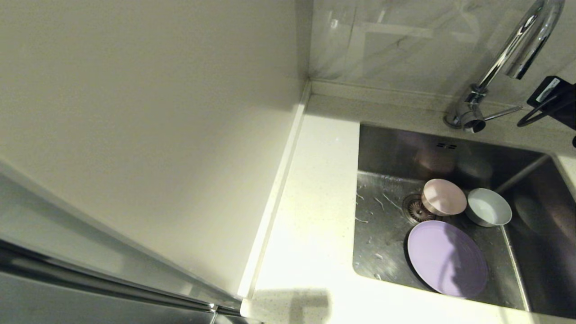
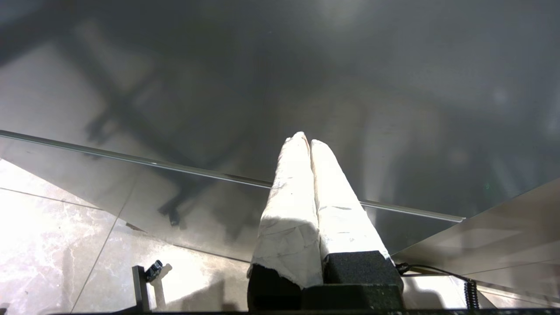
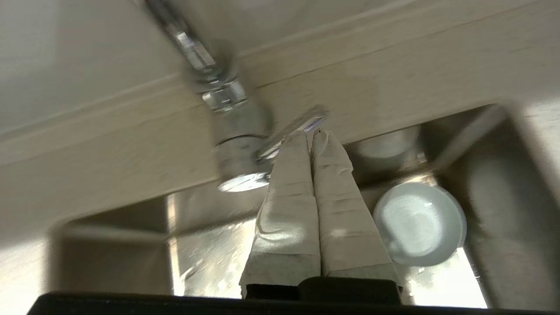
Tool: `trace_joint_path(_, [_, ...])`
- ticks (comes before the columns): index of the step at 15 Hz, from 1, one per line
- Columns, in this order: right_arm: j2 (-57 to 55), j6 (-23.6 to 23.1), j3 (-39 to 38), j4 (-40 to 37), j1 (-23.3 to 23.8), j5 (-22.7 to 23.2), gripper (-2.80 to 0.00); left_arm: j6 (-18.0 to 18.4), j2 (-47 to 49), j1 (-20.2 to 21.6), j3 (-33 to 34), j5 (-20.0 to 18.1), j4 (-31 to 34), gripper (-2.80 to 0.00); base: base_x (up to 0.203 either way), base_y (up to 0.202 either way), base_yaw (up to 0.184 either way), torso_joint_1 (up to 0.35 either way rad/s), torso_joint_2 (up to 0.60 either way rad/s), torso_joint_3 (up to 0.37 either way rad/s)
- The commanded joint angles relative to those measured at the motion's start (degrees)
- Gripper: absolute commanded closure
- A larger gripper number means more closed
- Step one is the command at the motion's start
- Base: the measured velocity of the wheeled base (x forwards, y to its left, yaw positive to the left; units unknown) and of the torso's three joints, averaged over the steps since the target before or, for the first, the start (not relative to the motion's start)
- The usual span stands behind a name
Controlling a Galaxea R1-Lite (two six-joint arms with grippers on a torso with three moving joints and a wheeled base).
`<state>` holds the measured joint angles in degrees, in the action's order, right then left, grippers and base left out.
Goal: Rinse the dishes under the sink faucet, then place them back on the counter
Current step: Turn on the faucet
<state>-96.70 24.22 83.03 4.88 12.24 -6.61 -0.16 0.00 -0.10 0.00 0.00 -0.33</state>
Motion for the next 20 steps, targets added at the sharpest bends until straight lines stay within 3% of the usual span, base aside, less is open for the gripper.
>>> trace_joint_path(1, [-0.3,0.3,2.4,-2.1,0.1,1.9,0.00,0.0,0.0,0.0,0.2,0.0,0.0,0.00,0.000,0.000,0.000,0.000,0.00,0.000])
trace_joint_path(4, [-1.7,2.0,5.5,-6.9,0.1,7.2,0.00,0.0,0.0,0.0,0.2,0.0,0.0,0.00,0.000,0.000,0.000,0.000,0.00,0.000])
trace_joint_path(8, [-4.1,2.6,8.5,-8.1,0.6,9.4,0.00,0.0,0.0,0.0,0.1,0.0,0.0,0.00,0.000,0.000,0.000,0.000,0.00,0.000])
trace_joint_path(12, [-6.5,2.5,11.8,-8.1,0.7,10.3,0.00,0.0,0.0,0.0,0.2,0.0,0.0,0.00,0.000,0.000,0.000,0.000,0.00,0.000])
trace_joint_path(16, [-9.7,-2.5,13.5,-7.5,1.4,10.0,0.00,0.1,0.0,0.0,0.2,0.0,0.0,0.00,0.000,0.000,0.000,0.000,0.00,0.000])
trace_joint_path(20, [-13.7,-3.6,19.7,-7.4,2.5,10.0,0.00,0.0,0.0,0.0,0.2,0.0,0.0,0.00,0.000,0.000,0.000,0.000,0.00,0.000])
